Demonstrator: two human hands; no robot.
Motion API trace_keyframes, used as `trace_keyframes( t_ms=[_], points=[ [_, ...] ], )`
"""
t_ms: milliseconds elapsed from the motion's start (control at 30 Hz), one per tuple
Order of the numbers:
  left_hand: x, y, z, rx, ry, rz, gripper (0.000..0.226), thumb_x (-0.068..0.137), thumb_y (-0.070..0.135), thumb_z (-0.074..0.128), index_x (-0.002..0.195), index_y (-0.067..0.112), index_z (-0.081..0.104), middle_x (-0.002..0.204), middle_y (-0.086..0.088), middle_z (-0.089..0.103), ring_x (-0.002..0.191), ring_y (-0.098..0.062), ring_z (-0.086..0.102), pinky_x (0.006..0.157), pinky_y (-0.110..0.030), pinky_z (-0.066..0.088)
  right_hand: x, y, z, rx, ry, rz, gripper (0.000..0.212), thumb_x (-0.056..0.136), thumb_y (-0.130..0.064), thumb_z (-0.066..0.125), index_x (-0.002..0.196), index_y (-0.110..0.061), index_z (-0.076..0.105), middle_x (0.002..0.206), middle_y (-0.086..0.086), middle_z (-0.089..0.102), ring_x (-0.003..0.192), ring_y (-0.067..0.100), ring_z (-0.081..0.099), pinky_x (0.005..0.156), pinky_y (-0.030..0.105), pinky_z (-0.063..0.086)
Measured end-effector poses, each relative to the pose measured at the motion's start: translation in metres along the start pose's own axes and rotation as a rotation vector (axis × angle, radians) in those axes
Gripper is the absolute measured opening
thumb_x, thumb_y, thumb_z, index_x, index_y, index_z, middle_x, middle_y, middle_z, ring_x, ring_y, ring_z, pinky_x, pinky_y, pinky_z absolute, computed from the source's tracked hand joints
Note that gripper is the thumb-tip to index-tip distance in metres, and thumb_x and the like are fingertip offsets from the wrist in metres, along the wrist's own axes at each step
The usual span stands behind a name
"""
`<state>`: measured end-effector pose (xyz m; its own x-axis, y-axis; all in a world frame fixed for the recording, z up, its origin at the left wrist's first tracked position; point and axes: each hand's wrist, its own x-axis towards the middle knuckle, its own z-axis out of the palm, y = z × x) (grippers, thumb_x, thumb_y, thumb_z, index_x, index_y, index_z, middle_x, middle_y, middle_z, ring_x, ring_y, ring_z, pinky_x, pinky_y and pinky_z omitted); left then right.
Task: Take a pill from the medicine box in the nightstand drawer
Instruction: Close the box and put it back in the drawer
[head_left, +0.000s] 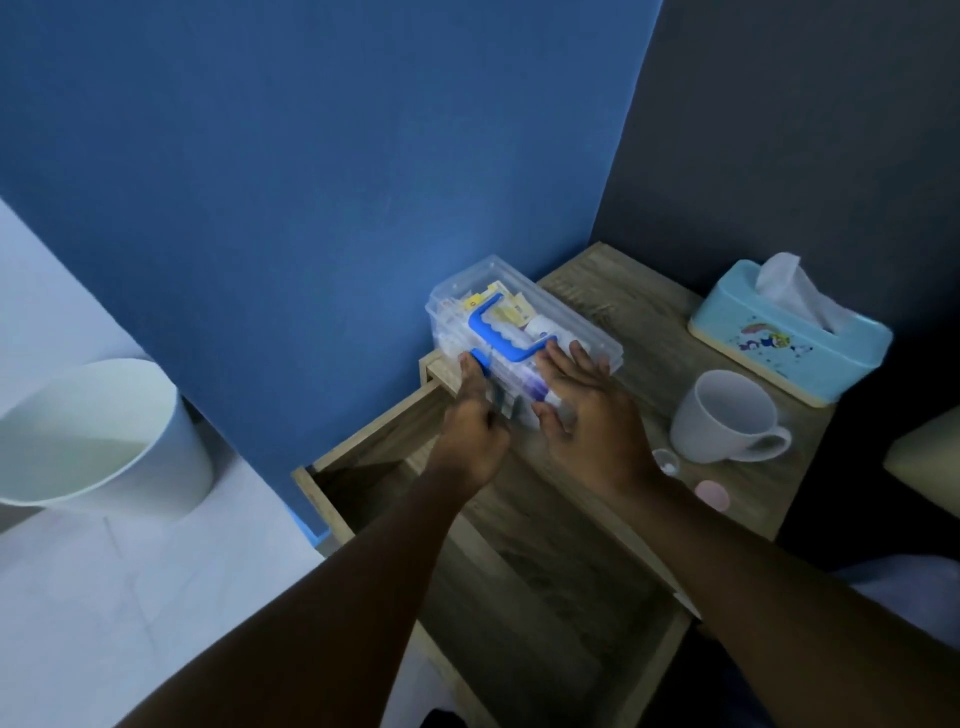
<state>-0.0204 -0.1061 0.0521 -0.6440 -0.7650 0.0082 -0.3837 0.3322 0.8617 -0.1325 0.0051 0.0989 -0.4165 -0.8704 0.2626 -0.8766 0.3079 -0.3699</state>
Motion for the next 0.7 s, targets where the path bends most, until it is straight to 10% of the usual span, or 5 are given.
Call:
trace_keyframes(
  t_ms=[67,267,433,700],
  points=[
    [0.0,0.002,-0.012,-0.01,0.002,0.021,0.072,0.095,0.022,0.046,0.153,0.032,0.003,0.146,-0.003,0.044,0.104,-0.002,0.053,0.065,-0.002,0.043,0.002,-0.004,-0.006,0.036,0.0,0.028,0.05,0.098,-0.03,0.053,0.145,-0.016,0.047,0.157,0.002,0.04,0.149,0.018,0.028,0.12,0.046,0.031],
    [0.028,0.032,-0.056,0.152,0.182,0.127,0.056,0.095,0.024,0.049,0.149,0.014,0.033,0.15,-0.01,0.043,0.137,-0.024,0.042,0.113,-0.03,0.033,0.015,-0.005,-0.027,0.247,0.094,0.269,0.043,0.096,-0.035,0.055,0.137,-0.021,0.052,0.143,0.004,0.053,0.131,0.02,0.051,0.101,0.038,0.05],
    [0.064,0.048,-0.069,0.284,0.156,0.143,0.059,0.097,0.03,0.047,0.149,0.009,0.03,0.155,-0.011,0.035,0.143,-0.024,0.032,0.117,-0.031,0.025,0.031,0.002,-0.026,0.453,0.096,0.656,0.065,0.093,-0.043,0.06,0.148,-0.018,0.035,0.144,0.011,0.05,0.122,0.026,0.059,0.082,0.039,0.059],
    [0.105,0.03,-0.066,0.223,0.098,-0.059,0.056,0.093,0.041,0.053,0.14,0.012,0.041,0.14,-0.015,0.051,0.13,-0.032,0.047,0.106,-0.033,0.036,0.037,0.016,-0.01,0.546,0.081,0.885,0.058,0.088,-0.056,0.061,0.129,-0.014,0.058,0.113,0.007,0.071,0.072,0.008,0.063,0.048,0.018,0.042]
  ],
)
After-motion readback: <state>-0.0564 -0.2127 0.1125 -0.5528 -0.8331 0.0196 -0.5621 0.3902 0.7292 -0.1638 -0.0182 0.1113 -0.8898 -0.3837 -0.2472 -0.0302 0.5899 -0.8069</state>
